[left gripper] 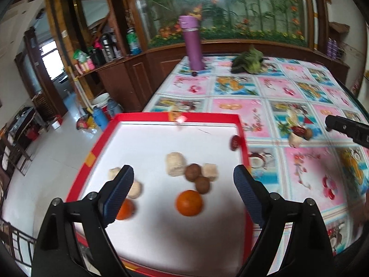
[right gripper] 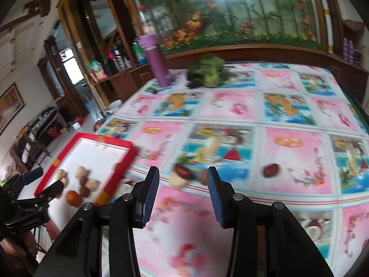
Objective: Organize fruits
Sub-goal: 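Move both grippers to the tablecloth and grasp a red date with the right gripper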
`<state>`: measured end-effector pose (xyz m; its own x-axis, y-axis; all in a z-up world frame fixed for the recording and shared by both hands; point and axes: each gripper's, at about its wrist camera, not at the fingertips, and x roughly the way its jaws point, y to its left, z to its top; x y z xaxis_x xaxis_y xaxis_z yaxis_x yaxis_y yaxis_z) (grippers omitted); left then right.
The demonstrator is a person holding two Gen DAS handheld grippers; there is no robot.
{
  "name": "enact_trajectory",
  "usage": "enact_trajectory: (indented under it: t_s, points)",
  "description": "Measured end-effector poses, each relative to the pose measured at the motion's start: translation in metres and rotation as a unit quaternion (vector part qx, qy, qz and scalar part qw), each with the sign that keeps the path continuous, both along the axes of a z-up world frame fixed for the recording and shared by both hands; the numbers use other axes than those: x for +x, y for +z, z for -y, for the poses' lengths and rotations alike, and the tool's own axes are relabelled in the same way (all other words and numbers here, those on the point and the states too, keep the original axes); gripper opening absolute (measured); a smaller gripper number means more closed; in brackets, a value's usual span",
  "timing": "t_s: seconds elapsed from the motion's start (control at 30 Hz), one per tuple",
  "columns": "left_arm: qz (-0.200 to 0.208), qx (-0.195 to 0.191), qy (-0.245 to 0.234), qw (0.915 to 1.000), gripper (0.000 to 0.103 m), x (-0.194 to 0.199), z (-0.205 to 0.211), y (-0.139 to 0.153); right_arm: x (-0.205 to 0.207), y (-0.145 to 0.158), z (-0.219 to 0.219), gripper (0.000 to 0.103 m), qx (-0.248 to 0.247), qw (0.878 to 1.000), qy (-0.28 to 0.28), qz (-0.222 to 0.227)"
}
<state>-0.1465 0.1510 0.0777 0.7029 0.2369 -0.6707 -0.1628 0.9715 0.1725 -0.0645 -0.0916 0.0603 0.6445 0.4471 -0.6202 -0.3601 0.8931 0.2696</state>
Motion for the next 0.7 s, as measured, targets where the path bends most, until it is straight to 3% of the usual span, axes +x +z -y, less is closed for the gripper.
enact_trajectory:
  t_s: [0.23, 0.5, 0.7]
  points:
    - [-0.021, -0.013, -0.072, 0.9971, 0.089, 0.018, 0.041, -0.005, 0.015, -0.024, 0.057, 0.043, -0.029, 0.997, -0.055, -0.039]
    - [-0.04, -0.018, -0.112, 0.9927, 0.089, 0.026, 0.067, -0.011, 0.022, -0.026, 0.048, 0.043, -0.061, 0.997, -0.045, -0.033]
    - [-0.053, -0.035, -0.138, 0.9884, 0.089, 0.039, 0.075, -0.015, 0.042, -0.035, 0.057, 0.043, -0.063, 0.993, -0.081, -0.057]
